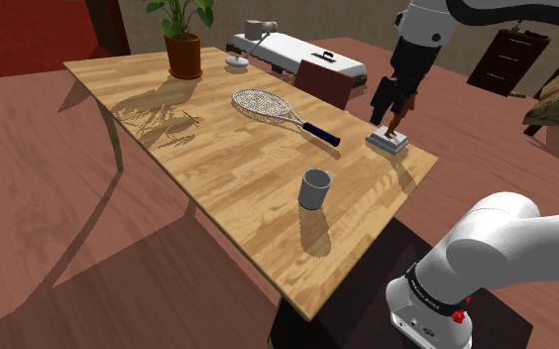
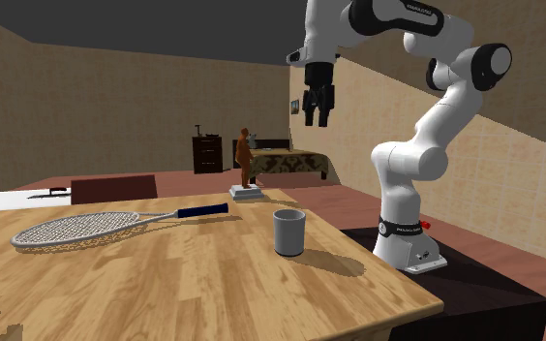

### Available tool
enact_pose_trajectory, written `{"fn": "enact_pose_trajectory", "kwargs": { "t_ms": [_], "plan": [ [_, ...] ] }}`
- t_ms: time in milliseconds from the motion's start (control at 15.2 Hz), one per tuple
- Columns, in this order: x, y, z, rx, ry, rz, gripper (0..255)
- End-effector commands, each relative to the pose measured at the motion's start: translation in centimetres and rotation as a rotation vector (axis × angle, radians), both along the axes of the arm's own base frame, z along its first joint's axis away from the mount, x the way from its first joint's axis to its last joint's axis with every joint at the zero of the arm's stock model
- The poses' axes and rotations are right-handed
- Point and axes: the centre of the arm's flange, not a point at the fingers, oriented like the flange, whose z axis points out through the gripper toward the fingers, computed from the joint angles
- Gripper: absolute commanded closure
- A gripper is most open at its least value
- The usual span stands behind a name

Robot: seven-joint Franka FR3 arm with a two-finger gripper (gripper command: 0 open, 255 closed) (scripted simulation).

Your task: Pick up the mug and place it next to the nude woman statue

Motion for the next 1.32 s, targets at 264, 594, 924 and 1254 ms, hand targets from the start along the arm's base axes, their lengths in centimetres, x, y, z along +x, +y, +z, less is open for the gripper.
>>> {"fn": "enact_pose_trajectory", "kwargs": {
  "t_ms": [264,594,924,1254],
  "plan": [
    [1.6,2.0,-4.6,-0.002,-0.002,0.001,0],
    [3.6,4.5,-10.4,-0.004,-0.004,0.001,0],
    [5.6,7.0,-16.2,-0.007,-0.006,0.002,0],
    [7.6,9.5,-22.0,-0.009,-0.008,0.003,0]
  ]
}}
